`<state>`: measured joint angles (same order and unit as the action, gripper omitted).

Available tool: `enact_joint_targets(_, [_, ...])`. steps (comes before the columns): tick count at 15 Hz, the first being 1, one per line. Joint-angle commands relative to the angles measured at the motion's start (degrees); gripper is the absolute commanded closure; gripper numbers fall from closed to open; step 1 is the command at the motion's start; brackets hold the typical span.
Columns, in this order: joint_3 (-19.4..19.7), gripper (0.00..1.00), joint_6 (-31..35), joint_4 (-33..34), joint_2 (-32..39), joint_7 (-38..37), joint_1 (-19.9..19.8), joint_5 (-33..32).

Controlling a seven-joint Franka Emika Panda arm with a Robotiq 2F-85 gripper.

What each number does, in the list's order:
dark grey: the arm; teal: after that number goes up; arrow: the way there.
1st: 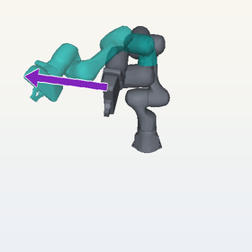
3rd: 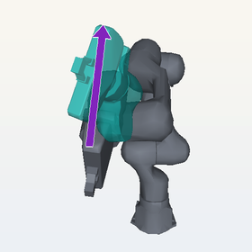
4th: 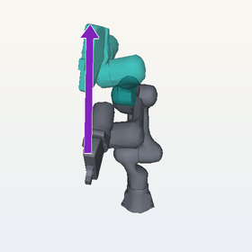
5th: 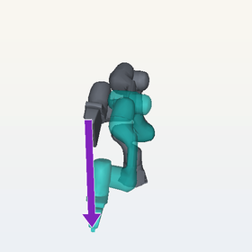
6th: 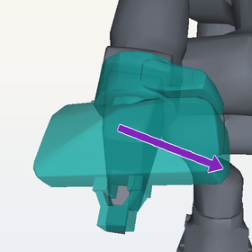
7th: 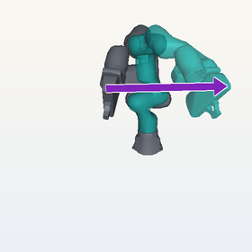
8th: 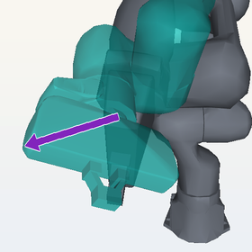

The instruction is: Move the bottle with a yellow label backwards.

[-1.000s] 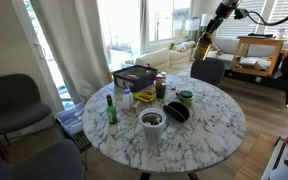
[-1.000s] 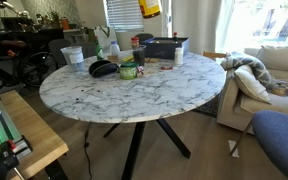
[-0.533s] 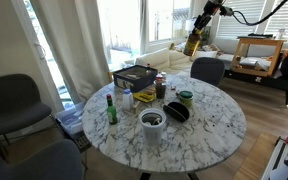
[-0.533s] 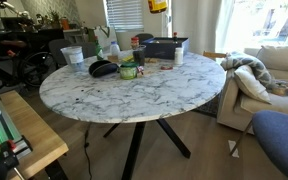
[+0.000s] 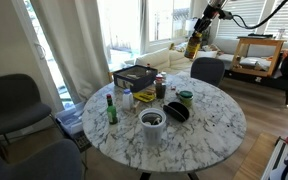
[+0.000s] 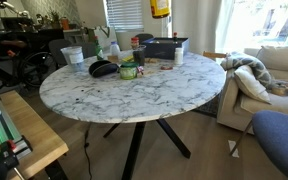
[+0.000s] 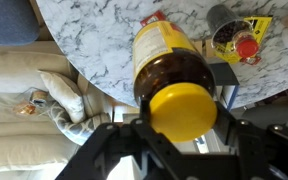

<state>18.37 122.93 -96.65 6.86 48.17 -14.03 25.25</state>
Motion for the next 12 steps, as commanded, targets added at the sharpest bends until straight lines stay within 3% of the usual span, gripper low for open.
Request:
enact_joint_targets(1, [-3.05, 0.63, -3.43, 13.18, 12.36, 2.07, -4.91, 5.42])
enact_joint_targets(5, [-9.26, 0.63, -9.29, 24.35, 21.26, 0.46, -8.37, 5.70])
enact_joint_targets(10, [-14.39, 0.63, -11.47, 37.93, 31.28, -4.63, -4.87, -3.68])
enact_joint_targets(11, [-13.06, 0.38, -8.77, 29.54, 26.24, -2.00, -5.18, -0.88])
enact_joint_targets(12, [-13.86, 0.38, -8.78, 31.83, 27.97, -3.06, -4.53, -2.12])
